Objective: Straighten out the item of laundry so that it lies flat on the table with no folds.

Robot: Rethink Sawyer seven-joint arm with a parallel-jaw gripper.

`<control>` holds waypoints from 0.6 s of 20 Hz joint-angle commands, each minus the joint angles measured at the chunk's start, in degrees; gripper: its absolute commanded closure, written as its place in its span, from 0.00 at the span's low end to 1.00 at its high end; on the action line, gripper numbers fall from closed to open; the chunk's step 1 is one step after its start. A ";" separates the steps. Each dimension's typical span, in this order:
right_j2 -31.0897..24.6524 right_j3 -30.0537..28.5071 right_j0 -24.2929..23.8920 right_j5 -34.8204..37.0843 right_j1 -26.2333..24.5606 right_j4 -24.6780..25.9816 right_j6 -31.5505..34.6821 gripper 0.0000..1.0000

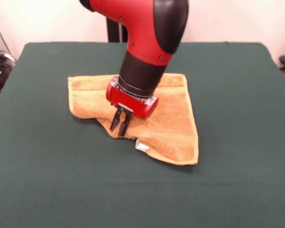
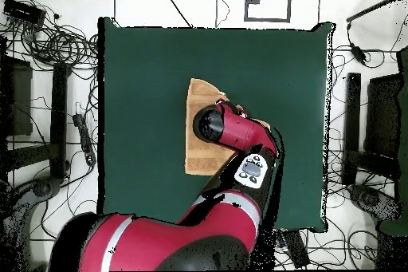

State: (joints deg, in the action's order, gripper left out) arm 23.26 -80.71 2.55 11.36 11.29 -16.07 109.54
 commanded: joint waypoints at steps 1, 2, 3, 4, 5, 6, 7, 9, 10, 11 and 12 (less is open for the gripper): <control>-1.52 -1.92 1.75 -0.04 -0.54 -3.17 13.81 1.00; -1.23 -1.76 1.85 0.41 -0.42 -3.26 13.83 1.00; -1.05 -1.70 1.84 0.89 -0.19 -3.30 13.78 1.00; -1.00 -1.66 1.80 1.59 0.04 -3.46 13.80 1.00; -1.11 -1.84 1.75 2.21 0.33 -3.60 13.88 1.00; -1.22 -2.01 1.71 2.83 0.61 -3.74 13.95 1.00; -1.10 -2.01 1.70 3.60 0.85 -3.72 13.81 1.00; -0.82 -1.83 1.77 4.78 1.11 -3.86 13.68 1.00; -0.70 -1.72 1.82 4.98 1.19 -3.84 13.58 1.00; -0.58 -1.60 1.87 5.18 1.27 -3.82 13.48 1.00; -0.61 -1.59 1.83 5.29 1.30 -3.89 13.49 1.00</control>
State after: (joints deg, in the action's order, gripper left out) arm 24.67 -80.71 2.85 11.36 11.24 -16.32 109.54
